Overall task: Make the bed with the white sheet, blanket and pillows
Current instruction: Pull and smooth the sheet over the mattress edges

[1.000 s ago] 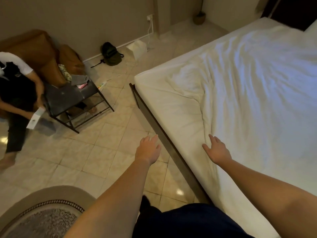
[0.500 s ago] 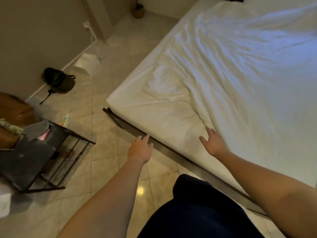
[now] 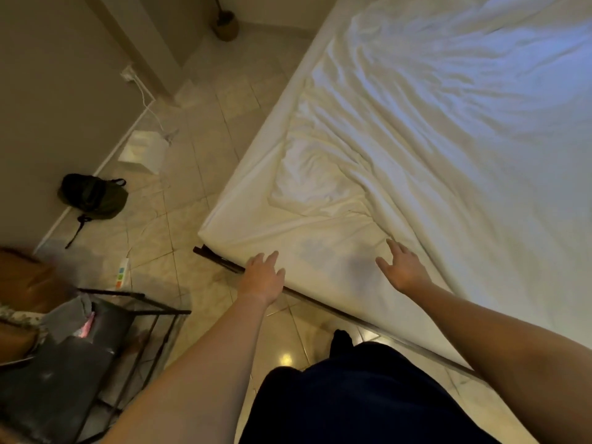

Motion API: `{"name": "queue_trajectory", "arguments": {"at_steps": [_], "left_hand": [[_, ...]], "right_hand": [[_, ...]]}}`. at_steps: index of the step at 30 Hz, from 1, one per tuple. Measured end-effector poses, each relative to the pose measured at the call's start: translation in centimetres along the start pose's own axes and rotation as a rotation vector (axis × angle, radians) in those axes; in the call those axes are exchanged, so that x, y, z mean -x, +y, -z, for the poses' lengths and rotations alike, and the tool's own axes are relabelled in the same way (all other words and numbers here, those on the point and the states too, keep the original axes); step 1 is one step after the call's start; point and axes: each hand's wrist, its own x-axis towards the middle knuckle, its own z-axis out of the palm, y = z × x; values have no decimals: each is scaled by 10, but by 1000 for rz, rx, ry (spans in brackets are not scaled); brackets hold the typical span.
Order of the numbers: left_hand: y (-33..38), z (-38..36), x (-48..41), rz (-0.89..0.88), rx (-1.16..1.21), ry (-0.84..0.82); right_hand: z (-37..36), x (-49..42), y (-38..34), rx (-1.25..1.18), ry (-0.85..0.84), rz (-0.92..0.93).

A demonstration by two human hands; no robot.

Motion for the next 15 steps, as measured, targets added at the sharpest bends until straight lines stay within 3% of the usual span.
{"name": "queue_trajectory", "arguments": {"at_steps": [15], "left_hand": [[18, 59, -161, -299, -204, -158]], "right_hand": [[-14, -62, -76, -107, 79, -244]]}}
